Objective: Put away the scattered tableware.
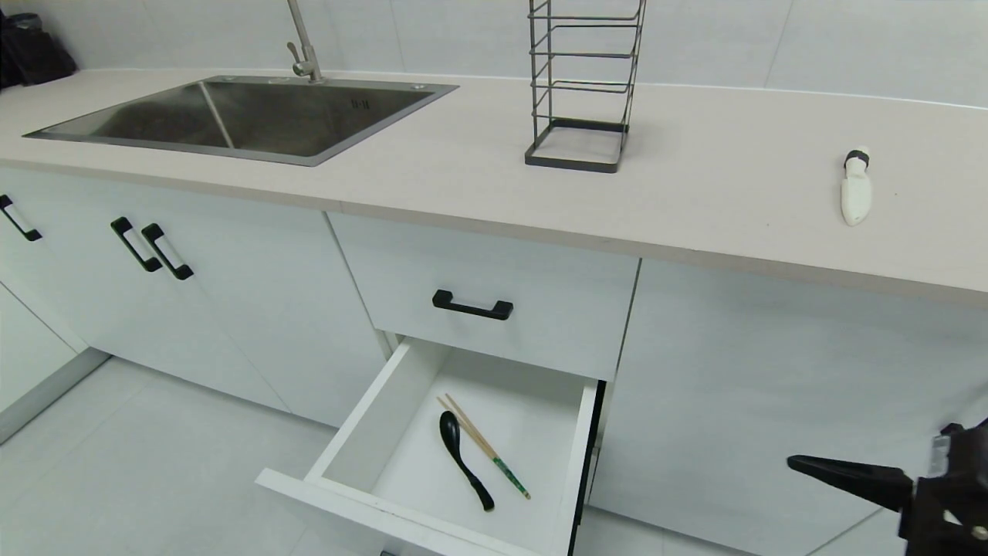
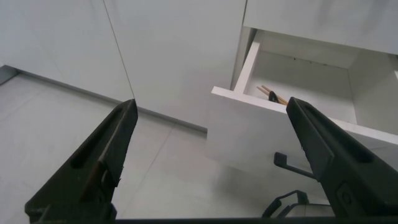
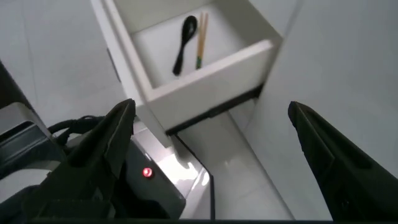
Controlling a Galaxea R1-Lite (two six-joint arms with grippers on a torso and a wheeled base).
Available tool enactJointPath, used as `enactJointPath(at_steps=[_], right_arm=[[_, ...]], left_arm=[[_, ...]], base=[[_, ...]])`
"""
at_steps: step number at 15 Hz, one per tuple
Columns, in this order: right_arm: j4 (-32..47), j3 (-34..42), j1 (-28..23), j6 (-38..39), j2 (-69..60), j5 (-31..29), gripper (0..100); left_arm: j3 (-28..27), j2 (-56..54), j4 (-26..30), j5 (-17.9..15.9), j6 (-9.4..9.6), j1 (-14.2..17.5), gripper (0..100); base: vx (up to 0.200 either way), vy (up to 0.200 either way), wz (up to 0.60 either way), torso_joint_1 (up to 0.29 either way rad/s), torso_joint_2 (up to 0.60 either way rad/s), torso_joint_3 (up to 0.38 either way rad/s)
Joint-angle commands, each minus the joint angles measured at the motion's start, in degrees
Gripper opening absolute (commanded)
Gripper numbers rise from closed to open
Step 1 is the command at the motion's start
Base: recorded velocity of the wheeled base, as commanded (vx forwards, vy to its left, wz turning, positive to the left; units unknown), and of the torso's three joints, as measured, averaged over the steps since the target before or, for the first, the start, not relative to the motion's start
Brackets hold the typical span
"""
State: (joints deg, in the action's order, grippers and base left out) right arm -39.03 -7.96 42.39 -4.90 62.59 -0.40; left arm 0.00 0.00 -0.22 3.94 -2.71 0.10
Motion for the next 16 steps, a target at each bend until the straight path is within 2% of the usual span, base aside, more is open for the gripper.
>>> enactJointPath(at_steps=[1,2,3,5,6,8,9,11,13,14,15,16], right_arm=[[9.77,4.44,-14.79,0.24,-23.83,1.98,100],[12.49,4.44,-18.04,0.51,-27.61,2.69,100],[15.92,4.53,-23.67,2.53,-33.49,3.83,100],[16.71,4.44,-30.26,3.76,-38.77,4.01,100],[16.71,4.01,-36.50,3.76,-41.49,4.88,100],[16.80,4.53,-44.76,3.14,-45.98,9.02,100],[17.68,7.08,-49.42,1.74,-51.25,11.83,100],[24.27,7.96,-50.21,1.12,-57.14,13.32,100],[25.67,7.96,-50.21,0.33,-56.87,13.67,100],[27.26,7.96,-50.21,-1.95,-56.87,15.87,100],[29.54,7.96,-50.21,-3.71,-56.87,18.68,100],[31.83,7.96,-50.21,-4.33,-56.87,19.74,100]], left_arm=[[0.00,0.00,-0.04,0.02,0.16,-0.01,100],[0.00,0.00,-0.04,0.02,0.16,-0.01,100],[0.00,0.00,-0.04,0.02,0.16,0.08,100],[0.00,0.00,-0.04,0.02,-0.02,-0.01,100],[0.00,0.00,-0.04,0.02,-0.02,-0.01,100],[0.00,0.00,-0.04,0.02,0.16,-0.01,100],[0.00,0.00,-0.13,-0.07,0.07,-0.01,100],[0.00,0.00,-0.40,-2.09,0.16,-0.01,100],[-0.09,0.00,-0.48,-3.32,0.86,-0.01,100],[-1.23,0.26,-1.80,-6.31,1.48,-0.10,100],[-7.38,4.13,-4.18,-10.53,0.60,-0.62,100],[-14.68,11.51,-6.02,-11.76,-0.28,-0.80,100]], base=[[0.000,0.000,0.00,0.000,0.00,0.000],[0.000,0.000,0.00,0.000,0.00,0.000],[0.000,0.000,0.00,0.000,0.00,0.000],[0.000,0.000,0.00,0.000,0.00,0.000],[0.000,0.000,0.00,0.000,0.00,0.000],[0.000,0.000,0.00,0.000,0.00,0.000],[0.000,0.000,0.00,0.000,0.00,0.000],[0.000,0.000,0.00,0.000,0.00,0.000],[0.000,0.000,0.00,0.000,0.00,0.000],[0.000,0.000,0.00,0.000,0.00,0.000],[0.000,0.000,0.00,0.000,0.00,0.000],[0.000,0.000,0.00,0.000,0.00,0.000]])
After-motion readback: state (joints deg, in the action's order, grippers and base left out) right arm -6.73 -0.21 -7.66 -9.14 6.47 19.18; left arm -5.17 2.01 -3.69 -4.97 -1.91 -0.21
